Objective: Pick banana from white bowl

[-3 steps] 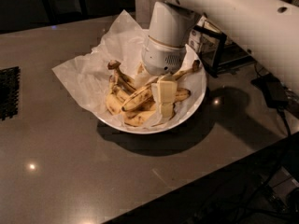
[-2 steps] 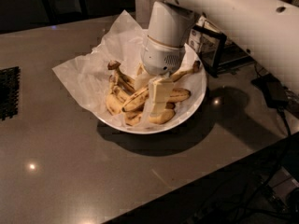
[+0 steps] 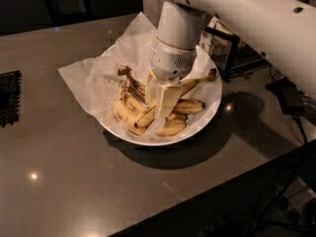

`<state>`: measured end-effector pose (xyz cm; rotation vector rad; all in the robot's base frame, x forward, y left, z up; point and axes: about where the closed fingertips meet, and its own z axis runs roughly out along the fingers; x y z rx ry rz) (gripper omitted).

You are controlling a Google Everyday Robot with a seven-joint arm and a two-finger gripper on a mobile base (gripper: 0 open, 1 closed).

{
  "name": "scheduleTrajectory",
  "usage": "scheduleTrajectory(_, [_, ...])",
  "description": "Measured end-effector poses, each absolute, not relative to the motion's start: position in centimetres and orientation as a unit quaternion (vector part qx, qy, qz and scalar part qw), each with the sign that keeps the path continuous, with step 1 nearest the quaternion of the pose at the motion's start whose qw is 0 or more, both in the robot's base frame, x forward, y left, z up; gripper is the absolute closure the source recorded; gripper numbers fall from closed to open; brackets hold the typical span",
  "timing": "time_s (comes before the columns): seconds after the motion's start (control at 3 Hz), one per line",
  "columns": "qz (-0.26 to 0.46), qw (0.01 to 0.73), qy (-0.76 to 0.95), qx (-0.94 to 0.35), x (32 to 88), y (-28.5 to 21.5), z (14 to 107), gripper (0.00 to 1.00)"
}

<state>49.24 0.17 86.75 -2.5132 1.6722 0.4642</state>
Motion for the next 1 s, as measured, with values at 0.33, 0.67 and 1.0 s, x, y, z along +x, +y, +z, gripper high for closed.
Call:
scheduleTrajectory(0.33, [0.152,0.044,0.547,-0.822,49.24,0.17,86.75,1.0])
scheduleTrajectory(0.67, [0.152,0.044,0.547,-0.822,49.24,0.17,86.75,1.0])
scheduleTrajectory(1.0, [0.14,0.069,0.551,-0.819,49.38,0.47,87.45,1.0])
